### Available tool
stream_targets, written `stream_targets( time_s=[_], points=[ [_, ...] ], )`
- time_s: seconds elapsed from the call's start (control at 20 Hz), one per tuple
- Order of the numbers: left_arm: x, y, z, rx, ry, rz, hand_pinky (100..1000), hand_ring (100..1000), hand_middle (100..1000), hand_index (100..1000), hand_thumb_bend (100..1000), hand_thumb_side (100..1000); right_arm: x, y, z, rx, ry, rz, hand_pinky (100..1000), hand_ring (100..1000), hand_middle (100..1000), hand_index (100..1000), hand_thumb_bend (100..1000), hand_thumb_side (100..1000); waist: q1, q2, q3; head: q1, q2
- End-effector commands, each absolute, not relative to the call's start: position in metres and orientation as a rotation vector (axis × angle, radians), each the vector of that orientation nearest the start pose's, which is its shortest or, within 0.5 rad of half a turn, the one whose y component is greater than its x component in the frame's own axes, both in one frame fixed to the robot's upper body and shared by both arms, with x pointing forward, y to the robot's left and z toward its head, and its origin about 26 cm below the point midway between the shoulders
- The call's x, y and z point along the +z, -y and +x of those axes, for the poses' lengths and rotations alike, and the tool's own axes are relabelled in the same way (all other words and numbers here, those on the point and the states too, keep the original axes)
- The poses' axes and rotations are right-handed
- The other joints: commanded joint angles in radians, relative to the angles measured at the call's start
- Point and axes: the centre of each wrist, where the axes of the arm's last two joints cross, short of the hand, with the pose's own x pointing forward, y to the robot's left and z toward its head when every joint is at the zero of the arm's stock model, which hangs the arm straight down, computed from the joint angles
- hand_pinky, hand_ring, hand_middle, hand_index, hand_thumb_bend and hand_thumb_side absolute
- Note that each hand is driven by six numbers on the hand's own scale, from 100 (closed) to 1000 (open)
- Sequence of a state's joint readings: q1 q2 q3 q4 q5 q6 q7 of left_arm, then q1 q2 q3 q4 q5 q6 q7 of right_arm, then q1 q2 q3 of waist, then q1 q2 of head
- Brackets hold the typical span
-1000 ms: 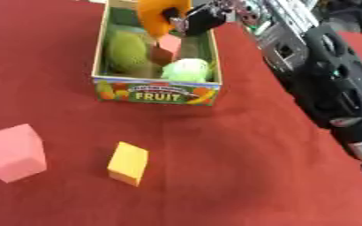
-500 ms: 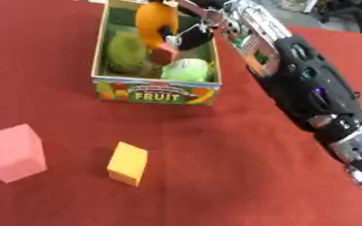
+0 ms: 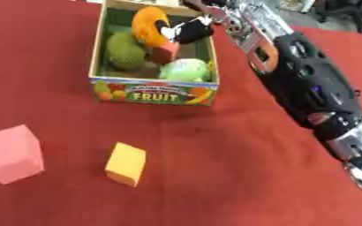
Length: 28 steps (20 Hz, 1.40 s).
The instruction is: Pick up objects on the table and place them in the box.
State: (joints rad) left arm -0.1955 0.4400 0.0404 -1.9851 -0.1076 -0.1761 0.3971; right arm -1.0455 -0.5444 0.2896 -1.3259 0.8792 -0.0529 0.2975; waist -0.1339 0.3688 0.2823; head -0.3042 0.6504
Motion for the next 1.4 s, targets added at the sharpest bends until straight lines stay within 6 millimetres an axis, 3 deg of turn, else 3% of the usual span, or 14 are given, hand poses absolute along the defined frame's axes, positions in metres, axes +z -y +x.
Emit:
stream_targets(
  time_s=[0.05,0.3,0.35,0.4,0.45,0.6,0.75,0.95,1.15,1.2,1.4],
  points=[
    [0.193,-0.299,0.288,-0.115,2.446,0.586,768,801,741,962,276,764,0.344,0.225,0.414,1.45,1.869,-1.277,904,910,816,940,135,532,0.015,-0.015,-0.002,0.005,-0.007],
    [0.2,-0.305,0.288,-0.155,2.467,0.628,772,803,745,959,286,755,0.366,0.24,0.361,1.289,2.106,-1.228,868,875,792,914,100,363,0.018,-0.014,-0.007,0.023,-0.006],
    [0.203,-0.306,0.288,-0.177,2.476,0.645,773,804,746,957,292,753,0.369,0.243,0.347,1.247,2.156,-1.207,864,871,790,912,100,360,0.019,-0.014,-0.008,0.026,-0.006],
    [0.208,-0.309,0.288,-0.214,2.487,0.677,776,807,747,956,296,750,0.371,0.246,0.333,1.208,2.204,-1.185,861,866,789,910,100,475,0.021,-0.015,-0.01,0.029,-0.005],
    [0.212,-0.311,0.288,-0.253,2.492,0.711,779,810,751,954,310,742,0.372,0.249,0.32,1.173,2.245,-1.164,858,862,782,907,100,354,0.023,-0.016,-0.012,0.032,-0.005],
    [0.229,-0.32,0.288,-0.427,2.471,0.859,795,827,764,949,338,731,0.372,0.258,0.293,1.088,2.331,-1.127,852,852,770,898,100,360,0.031,-0.017,-0.018,0.035,-0.005],
    [0.245,-0.329,0.285,-0.677,2.392,1.056,815,836,780,946,369,727,0.366,0.277,0.288,1.022,2.384,-1.112,849,847,765,894,100,380,0.04,-0.014,-0.021,0.039,-0.005],
    [0.253,-0.338,0.28,-1.068,2.176,1.223,851,859,821,955,414,757,0.355,0.3,0.285,0.962,2.41,-1.153,849,846,763,892,100,362,0.05,-0.009,-0.026,0.044,-0.008],
    [0.258,-0.342,0.277,-1.416,1.937,1.277,879,872,843,958,477,750,0.343,0.316,0.284,0.911,2.398,-1.207,849,845,763,892,100,357,0.056,-0.008,-0.032,0.057,-0.007],
    [0.26,-0.343,0.277,-1.472,1.891,1.277,884,875,845,952,524,739,0.341,0.318,0.284,0.901,2.393,-1.216,849,845,762,892,100,360,0.058,-0.008,-0.033,0.067,-0.006],
    [0.265,-0.341,0.277,-1.611,1.74,1.254,916,894,857,947,572,727,0.334,0.324,0.283,0.886,2.383,-1.232,849,842,761,889,100,370,0.065,-0.009,-0.034,0.095,-0.004]
  ],
)
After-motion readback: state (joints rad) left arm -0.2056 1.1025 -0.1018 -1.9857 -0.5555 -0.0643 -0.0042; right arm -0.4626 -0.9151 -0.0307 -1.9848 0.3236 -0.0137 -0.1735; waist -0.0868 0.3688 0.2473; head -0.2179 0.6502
